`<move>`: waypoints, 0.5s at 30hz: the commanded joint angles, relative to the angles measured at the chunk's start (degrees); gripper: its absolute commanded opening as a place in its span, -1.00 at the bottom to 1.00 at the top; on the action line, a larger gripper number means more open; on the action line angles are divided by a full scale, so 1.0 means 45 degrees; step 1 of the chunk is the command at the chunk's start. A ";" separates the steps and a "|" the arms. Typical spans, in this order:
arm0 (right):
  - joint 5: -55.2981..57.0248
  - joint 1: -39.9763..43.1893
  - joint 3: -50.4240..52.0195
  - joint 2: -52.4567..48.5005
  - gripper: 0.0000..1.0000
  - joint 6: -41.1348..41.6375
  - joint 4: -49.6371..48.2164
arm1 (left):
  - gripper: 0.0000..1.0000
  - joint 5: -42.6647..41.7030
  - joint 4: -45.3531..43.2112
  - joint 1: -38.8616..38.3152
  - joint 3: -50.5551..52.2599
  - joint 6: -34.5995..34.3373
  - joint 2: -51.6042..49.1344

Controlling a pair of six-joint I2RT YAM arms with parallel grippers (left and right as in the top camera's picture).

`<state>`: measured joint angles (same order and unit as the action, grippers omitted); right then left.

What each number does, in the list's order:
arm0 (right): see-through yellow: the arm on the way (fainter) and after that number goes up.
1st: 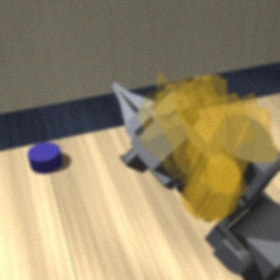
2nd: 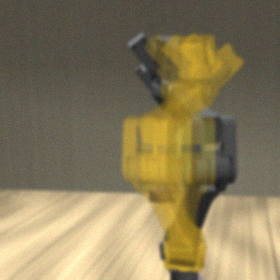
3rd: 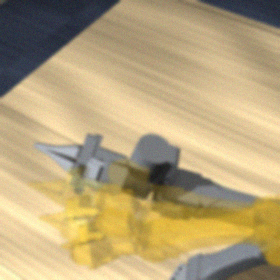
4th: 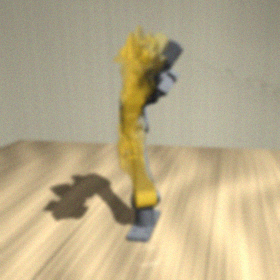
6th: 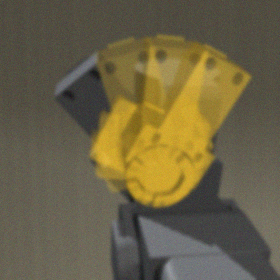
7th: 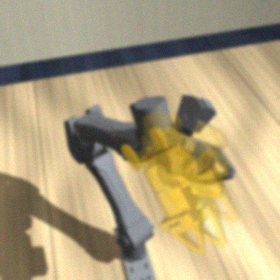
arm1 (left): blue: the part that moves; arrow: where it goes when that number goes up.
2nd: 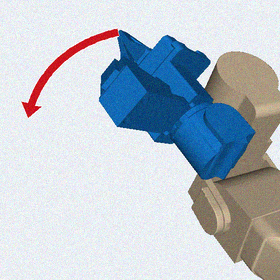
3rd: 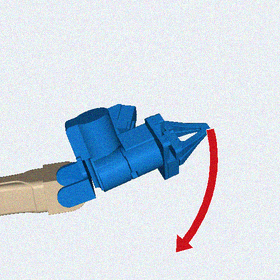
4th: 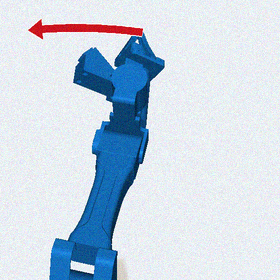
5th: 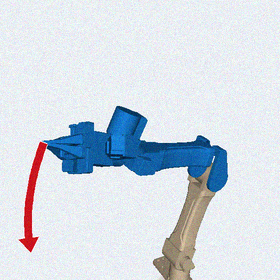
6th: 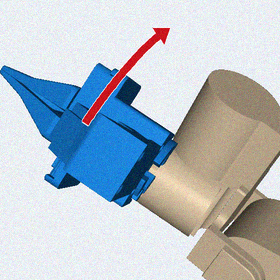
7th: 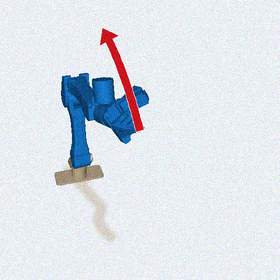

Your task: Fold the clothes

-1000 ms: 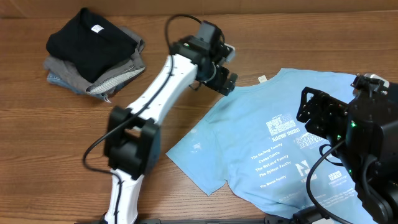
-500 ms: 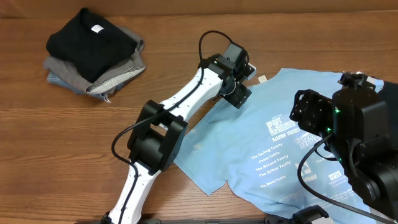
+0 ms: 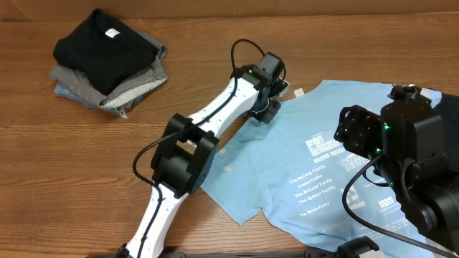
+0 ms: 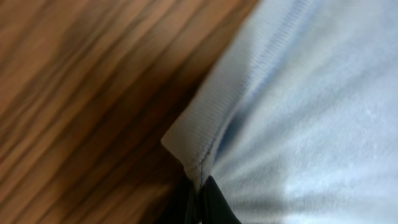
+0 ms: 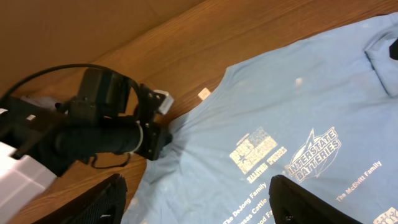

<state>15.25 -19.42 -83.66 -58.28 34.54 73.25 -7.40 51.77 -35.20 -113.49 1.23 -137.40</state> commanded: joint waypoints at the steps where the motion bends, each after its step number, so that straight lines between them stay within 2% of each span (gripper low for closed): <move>1: 0.0131 0.0325 -0.0092 0.0087 0.53 0.0219 0.0053 | -0.92 0.2773 0.1350 0.0971 -0.1685 -0.1724 0.1073; 6: 0.0126 0.0918 -0.0092 0.0087 0.53 0.0340 0.0223 | -0.92 0.4945 0.2890 0.2710 -0.2574 -0.2035 0.2676; 9: 0.0126 0.1219 -0.0092 0.0087 0.53 0.0340 0.0384 | -0.92 0.5260 0.3691 0.4041 -0.2574 -0.1996 0.3351; 13: 0.0131 0.1695 -0.0068 -0.0044 0.54 0.0335 0.0486 | -0.67 0.4231 0.4605 0.5445 -0.2574 -0.1987 0.3638; 15: 0.0131 0.2098 -0.0068 -0.0311 0.54 0.0335 0.0461 | -0.46 0.3453 0.4881 0.5867 -0.2574 -0.1860 0.3648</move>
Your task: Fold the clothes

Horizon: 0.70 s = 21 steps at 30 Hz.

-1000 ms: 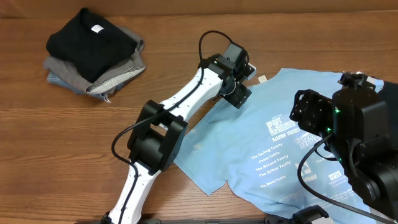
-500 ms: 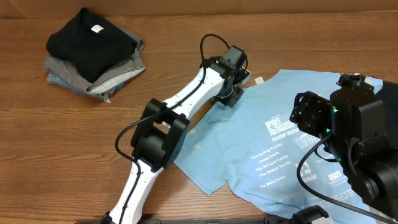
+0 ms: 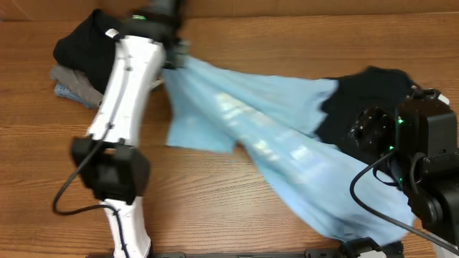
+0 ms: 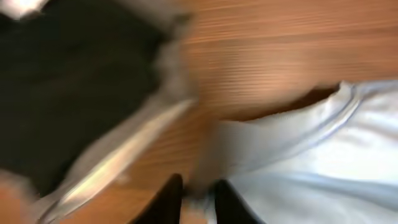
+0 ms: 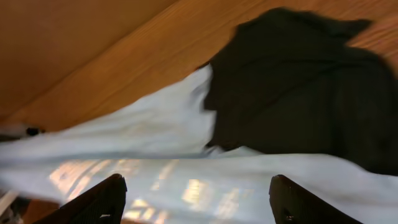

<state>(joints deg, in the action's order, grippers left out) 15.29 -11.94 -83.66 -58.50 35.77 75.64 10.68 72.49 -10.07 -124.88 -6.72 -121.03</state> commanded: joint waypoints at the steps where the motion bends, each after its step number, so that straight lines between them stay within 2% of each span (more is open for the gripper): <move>1: 0.0121 0.0714 -0.0068 -0.0486 0.54 0.0063 -0.0073 | -0.39 -0.0801 0.0423 0.0437 -0.0049 0.0015 0.0010; 7: -0.0073 0.2565 -0.0068 -0.2642 0.54 -0.0097 -0.0078 | -0.28 -0.0971 0.0903 0.0471 -0.0092 0.0418 0.0092; 14: -0.3589 0.3973 -0.0068 -0.6756 0.54 -0.3789 -0.1617 | -0.25 -0.0981 0.1418 0.0170 -0.0219 0.0495 0.1098; 16: -0.4240 0.4085 -0.0068 -0.7752 0.53 -0.4099 -0.2059 | -0.23 -0.1156 0.1506 0.0112 -0.0219 0.0491 0.1564; 19: -0.5095 0.4099 -0.0068 -0.9486 0.52 -0.4347 -0.2798 | -0.12 -0.1734 0.1583 0.0029 -0.0219 0.0495 0.2380; 21: -0.5367 0.4099 -0.0068 -1.0632 0.52 -0.4337 -0.3220 | 0.02 -0.2055 0.1593 0.0010 -0.0219 0.0491 0.2851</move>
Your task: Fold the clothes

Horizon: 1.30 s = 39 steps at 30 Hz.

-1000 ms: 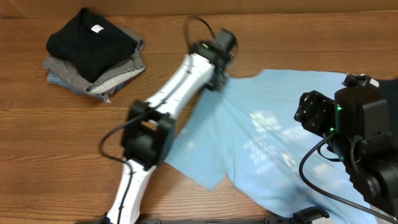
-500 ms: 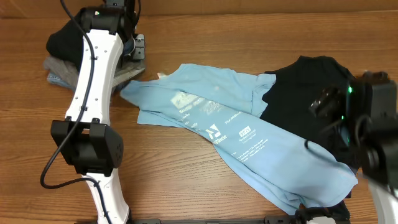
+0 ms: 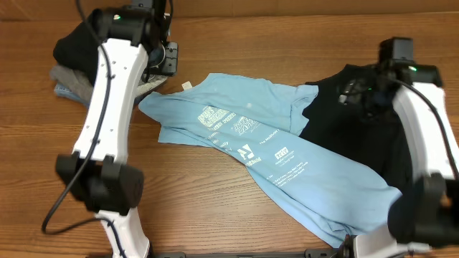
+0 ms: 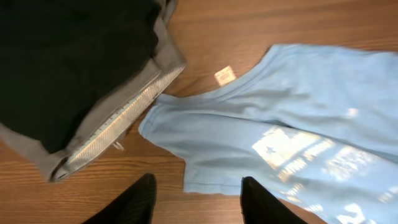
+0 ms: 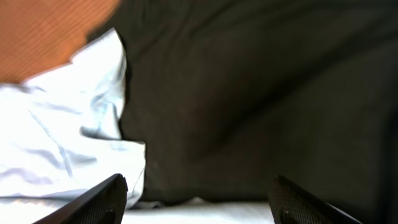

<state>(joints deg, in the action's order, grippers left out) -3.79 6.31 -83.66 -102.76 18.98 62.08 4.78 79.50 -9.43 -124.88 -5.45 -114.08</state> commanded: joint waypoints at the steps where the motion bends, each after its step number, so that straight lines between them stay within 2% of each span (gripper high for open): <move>1: -0.1175 0.0044 -0.0063 -0.1311 0.49 -0.0602 -0.0359 | 0.08 -0.1156 0.0029 -0.0160 -0.0219 0.0214 0.1564; 4: -0.1185 0.0044 -0.0063 -0.2409 0.48 -0.0505 -0.0554 | 0.17 -0.1919 0.0049 -0.0262 -0.0214 0.0291 0.1724; 5: -0.1185 0.0044 -0.0063 -0.2686 0.54 -0.0500 -0.0602 | 0.19 -0.2113 0.0092 -0.0325 -0.0204 0.0384 0.1705; 10: -0.1166 0.0044 -0.0024 -0.3755 0.55 -0.0029 -0.0792 | 0.22 -0.2463 0.0185 -0.0714 -0.0015 0.0432 0.1248; 12: -0.0899 0.0044 0.0189 -0.3949 0.47 0.0452 -0.0986 | 0.22 -0.2618 0.0189 -0.0971 0.0117 0.0636 0.0981; 15: -0.0311 0.0044 0.0738 -0.3983 0.15 0.1190 -0.1413 | 0.22 -0.2637 0.0199 -0.1404 0.0325 0.0748 0.0398; 20: 0.1622 0.0131 0.1127 -0.3983 -0.68 0.2322 -0.1647 | 0.11 -0.2637 0.0136 -0.2152 0.0821 0.0748 -0.1064; 22: 0.2973 0.0408 0.1098 -0.3978 -0.92 0.3045 -0.1724 | -0.23 -0.2637 0.0204 -0.2390 0.0899 0.0743 -0.1826; 24: 0.4255 0.0928 0.0860 -0.3978 -0.92 0.3585 -0.1719 | -0.37 -0.2647 0.0272 -0.2555 0.0899 0.0743 -0.2511; 27: 0.5333 0.2361 -0.0170 -0.3944 -0.92 0.3701 -0.1307 | -0.40 -0.2642 0.0228 -0.2754 0.0899 0.0748 -0.3497; 30: 0.5557 0.4109 -0.2059 -0.3929 -0.92 0.3351 -0.0316 | -0.40 -0.2637 0.0189 -0.2832 0.0899 0.0797 -0.4211; 31: 0.5547 0.5085 -0.3303 -0.3929 -0.92 0.3036 0.0165 | -0.40 -0.2637 0.0151 -0.2827 0.0899 0.0797 -0.4498; 35: 0.5207 0.7062 -0.6003 -0.3929 -0.92 0.3016 0.1020 | -0.40 -0.2633 0.0102 -0.2827 0.0899 0.0797 -0.4697; 36: 0.4731 0.7422 -0.6528 -0.3929 -0.75 0.2973 0.1171 | -0.40 -0.2628 0.0097 -0.2827 0.0899 0.0797 -0.4697; 37: 0.3808 0.7800 -0.7077 -0.3929 -0.32 0.2565 0.1282 | -0.39 -0.2618 0.0097 -0.2827 0.0894 0.0801 -0.4697; 38: 0.2880 0.8106 -0.7548 -0.3929 0.02 0.2181 0.1394 | -0.38 -0.2594 0.0107 -0.2827 0.0894 0.0801 -0.4697; 39: 0.2254 0.8310 -0.7883 -0.3929 0.13 0.2055 0.1559 | -0.38 -0.2594 0.0136 -0.2822 0.0894 0.0797 -0.4697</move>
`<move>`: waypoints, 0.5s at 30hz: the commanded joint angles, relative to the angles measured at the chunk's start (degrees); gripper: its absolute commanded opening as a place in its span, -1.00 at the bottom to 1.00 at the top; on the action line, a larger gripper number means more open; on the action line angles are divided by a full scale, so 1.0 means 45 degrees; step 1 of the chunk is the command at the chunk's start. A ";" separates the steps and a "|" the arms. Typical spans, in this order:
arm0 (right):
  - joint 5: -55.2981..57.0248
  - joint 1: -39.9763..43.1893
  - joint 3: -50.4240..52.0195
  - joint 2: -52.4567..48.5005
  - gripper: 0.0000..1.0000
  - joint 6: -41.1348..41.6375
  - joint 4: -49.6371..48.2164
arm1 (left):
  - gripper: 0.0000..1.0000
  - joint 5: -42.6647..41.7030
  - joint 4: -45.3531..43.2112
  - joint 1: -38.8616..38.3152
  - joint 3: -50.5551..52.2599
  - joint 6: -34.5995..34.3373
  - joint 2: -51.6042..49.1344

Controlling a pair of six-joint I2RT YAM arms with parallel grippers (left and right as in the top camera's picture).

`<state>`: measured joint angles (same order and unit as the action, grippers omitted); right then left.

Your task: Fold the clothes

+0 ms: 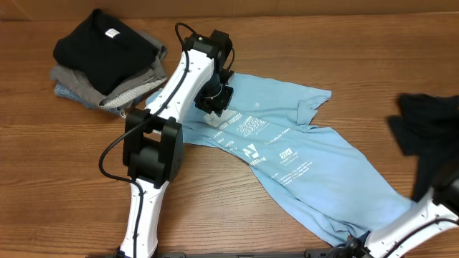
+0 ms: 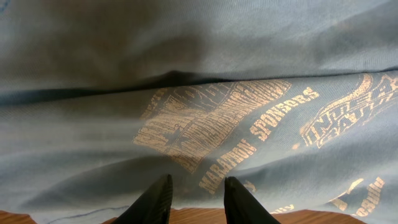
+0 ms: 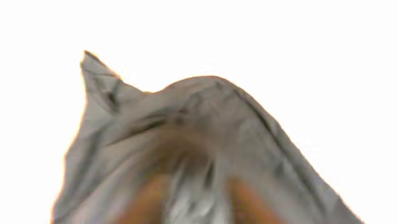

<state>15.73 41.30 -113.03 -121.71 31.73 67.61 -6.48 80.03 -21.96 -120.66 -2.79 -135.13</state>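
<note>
A light blue printed T-shirt (image 1: 287,143) lies spread diagonally across the wooden table (image 1: 64,179). My left gripper (image 1: 215,107) hovers over its upper left part. In the left wrist view the gripper (image 2: 196,202) is open just above the shirt's gold print (image 2: 205,118), with nothing between its fingers. A black garment (image 1: 423,125) hangs bunched at the right edge. The right wrist view is blurred and washed out; there the right gripper (image 3: 199,199) appears shut on that dark cloth (image 3: 205,118).
A stack of folded clothes (image 1: 107,61), black on top of grey and blue, sits at the back left. A link of the right arm (image 1: 423,215) shows at the lower right corner, over the shirt's lower end.
My left gripper moved from beside the folded stack to over the shirt's printed part, still open. The black garment, then lying flat at the right, now hangs bunched from the right gripper.
My left gripper was shut on the blue shirt's edge mid-table, the right one open above. Then the shirt was stretched toward the stack, uncovering a black garment. Later the shirt lay released, both grippers open. Now the black garment is lifted off to the right.
</note>
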 commanded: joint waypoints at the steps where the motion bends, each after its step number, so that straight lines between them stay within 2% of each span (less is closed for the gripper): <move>1: -0.2545 0.0670 -0.1627 0.0282 0.19 -0.0801 0.0544 | -0.37 -0.0092 0.0058 -0.0034 -0.0044 0.0204 -0.0019; 6: -0.4289 0.0612 -0.2079 0.0403 0.24 -0.2045 0.1292 | -0.42 0.0529 0.0627 -0.0019 -0.0233 0.0272 0.0073; 9: -0.6591 0.0044 -0.2074 0.0427 0.23 -0.3560 0.1452 | -0.42 0.1010 0.1253 -0.0019 -0.0816 0.0291 0.0243; 11: -0.8087 -0.1005 -0.2064 0.0427 0.23 -0.4886 0.1948 | -0.43 0.1370 0.1841 -0.0019 -0.1773 0.0282 0.0578; 13: -0.8155 -0.2025 -0.2006 0.0427 0.24 -0.5319 0.2297 | -0.40 0.1588 0.2103 -0.0019 -0.2453 0.0223 0.0952; 15: -0.7966 -0.3026 -0.1831 0.0427 0.28 -0.5401 0.2375 | -0.28 0.1705 0.2171 -0.0010 -0.3041 0.0194 0.1404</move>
<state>-14.70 34.61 -120.99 -121.51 13.10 78.00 -1.48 89.21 -21.96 -128.68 -2.59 -134.54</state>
